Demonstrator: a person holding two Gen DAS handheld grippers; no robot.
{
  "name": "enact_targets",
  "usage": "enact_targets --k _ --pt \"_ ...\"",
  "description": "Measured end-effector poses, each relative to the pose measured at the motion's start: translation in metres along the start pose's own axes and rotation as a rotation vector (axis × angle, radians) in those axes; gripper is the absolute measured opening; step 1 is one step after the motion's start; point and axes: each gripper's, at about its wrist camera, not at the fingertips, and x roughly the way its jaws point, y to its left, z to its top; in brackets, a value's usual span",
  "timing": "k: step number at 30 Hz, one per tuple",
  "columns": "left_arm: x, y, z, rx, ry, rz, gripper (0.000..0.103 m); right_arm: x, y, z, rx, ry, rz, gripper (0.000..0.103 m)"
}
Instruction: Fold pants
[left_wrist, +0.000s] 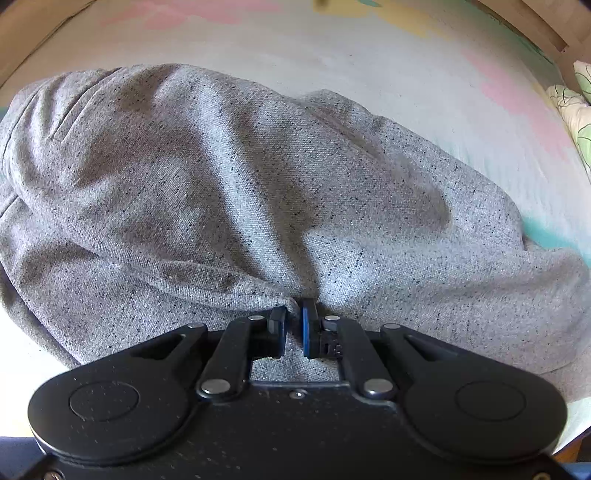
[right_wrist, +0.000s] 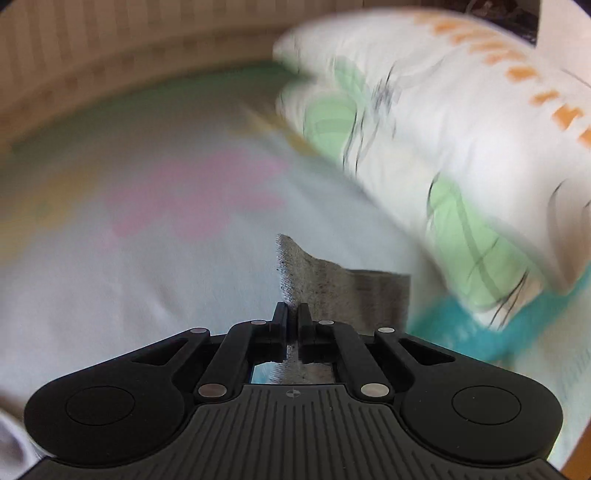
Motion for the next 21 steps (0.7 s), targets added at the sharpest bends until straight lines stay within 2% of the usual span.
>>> enact_targets --k 2,4,8,11,12,14,16,19,21 --pt "-0.001 0.001 -0.001 -0.004 -0.002 -0.003 0.01 -0.034 -0.029 0.007 0.086 -0.057 0.038 0.005" --pt "-0.003 0.001 -0.002 -0.011 -0.002 -0.006 0.01 -0.051 -0.059 -0.001 0.147 -0.052 0.023 0.004" --pt "-0.006 0.002 -0.003 -0.019 -0.001 -0.006 0.011 -0.038 -0.103 -0.051 0.177 0.101 -0.09 0.004" --pt "-0.008 -0.001 -0.006 -0.004 -0.01 0.008 0.011 -0.018 -0.117 -0.086 0.19 0.227 -0.151 0.004" --pt "-0.008 -0.004 -0.006 0.005 -0.015 0.016 0.011 -0.014 -0.119 -0.091 0.195 0.245 -0.15 0.003" --pt "-0.008 -0.008 -0.009 0.024 -0.025 0.032 0.011 -0.018 -0.118 -0.087 0.182 0.213 -0.121 0.003" --pt "-0.008 -0.011 -0.009 0.027 -0.031 0.042 0.01 -0.022 -0.123 -0.066 0.193 0.155 -0.071 0.003" --pt "-0.011 -0.012 -0.009 0.02 -0.032 0.044 0.01 -0.055 -0.132 -0.053 0.236 0.052 0.016 0.003" --pt "-0.015 -0.01 -0.01 0.012 -0.028 0.034 0.01 -0.066 -0.14 -0.058 0.244 0.047 0.012 0.003"
